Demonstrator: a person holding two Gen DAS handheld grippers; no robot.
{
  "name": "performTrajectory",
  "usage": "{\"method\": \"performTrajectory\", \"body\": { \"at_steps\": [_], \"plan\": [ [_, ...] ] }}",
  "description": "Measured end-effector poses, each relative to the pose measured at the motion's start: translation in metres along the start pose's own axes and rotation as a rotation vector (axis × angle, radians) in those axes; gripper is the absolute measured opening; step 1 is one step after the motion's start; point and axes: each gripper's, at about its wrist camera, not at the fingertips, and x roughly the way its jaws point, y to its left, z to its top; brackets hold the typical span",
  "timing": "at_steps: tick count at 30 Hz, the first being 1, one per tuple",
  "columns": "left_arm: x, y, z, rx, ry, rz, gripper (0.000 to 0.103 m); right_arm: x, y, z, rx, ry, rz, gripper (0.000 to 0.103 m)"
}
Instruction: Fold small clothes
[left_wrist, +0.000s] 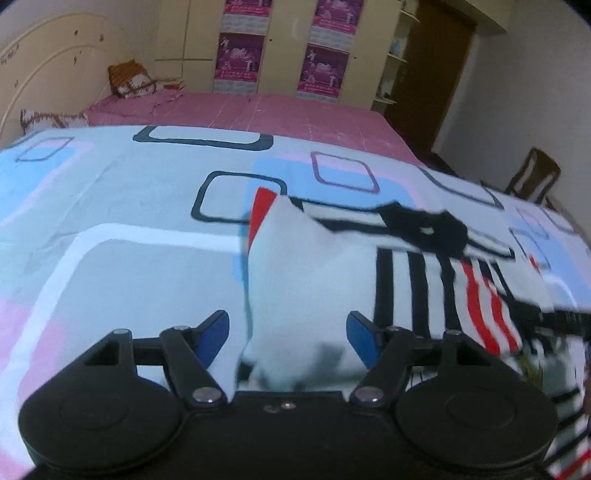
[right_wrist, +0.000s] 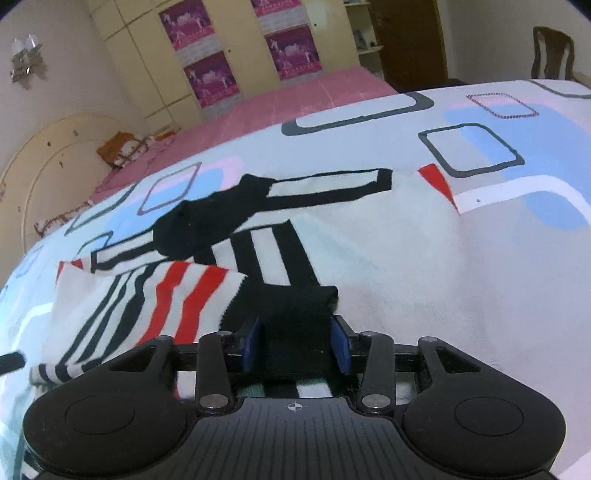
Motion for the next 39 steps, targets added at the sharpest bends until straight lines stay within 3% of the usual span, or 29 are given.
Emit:
{"method": "performTrajectory", "body": {
  "at_steps": [3,4,5,10,12,15,19,22,27,29,31,39],
  "plan": [
    [0.029,0.003,0.017,-0.042,0.005,0.006,0.059,-0.001,0.005,0.001,-0.022,-0.018,0.003,0.038],
    [0.039,0.004,0.022,-0.052,0.006,0.014,0.059,-0.002,0.008,0.001,-0.043,-0.027,-0.002,0.024],
    [0.049,0.005,0.027,-0.059,0.010,0.021,0.059,-0.003,0.011,0.002,-0.064,-0.034,-0.006,0.018],
    [0.086,0.016,0.042,-0.116,0.008,0.048,0.048,-0.013,0.023,0.005,-0.158,-0.096,-0.014,0.013],
    [0.092,0.020,0.045,-0.141,-0.008,0.043,0.025,-0.014,0.030,0.006,-0.207,-0.123,-0.027,0.013],
    [0.100,0.024,0.048,-0.156,-0.037,0.100,0.017,-0.006,0.036,0.005,-0.268,-0.133,-0.057,0.013],
    [0.105,0.029,0.047,-0.168,-0.058,0.118,0.017,0.023,0.020,-0.002,-0.253,-0.041,-0.129,0.012],
    [0.104,0.026,0.050,-0.147,-0.047,0.132,0.023,0.016,0.016,-0.001,-0.234,-0.055,-0.109,0.012],
    [0.092,0.027,0.050,-0.134,-0.038,0.171,0.049,-0.005,0.016,0.003,-0.222,-0.127,-0.118,0.013],
    [0.084,0.025,0.048,-0.122,-0.048,0.189,0.058,-0.008,0.018,0.006,-0.224,-0.137,-0.120,0.019],
    [0.076,0.023,0.047,-0.107,-0.053,0.202,0.065,-0.011,0.021,0.008,-0.232,-0.154,-0.122,0.053],
    [0.046,0.001,0.048,-0.066,-0.071,0.172,0.066,-0.014,0.042,0.012,-0.263,-0.176,-0.081,0.055]
  ]
}}
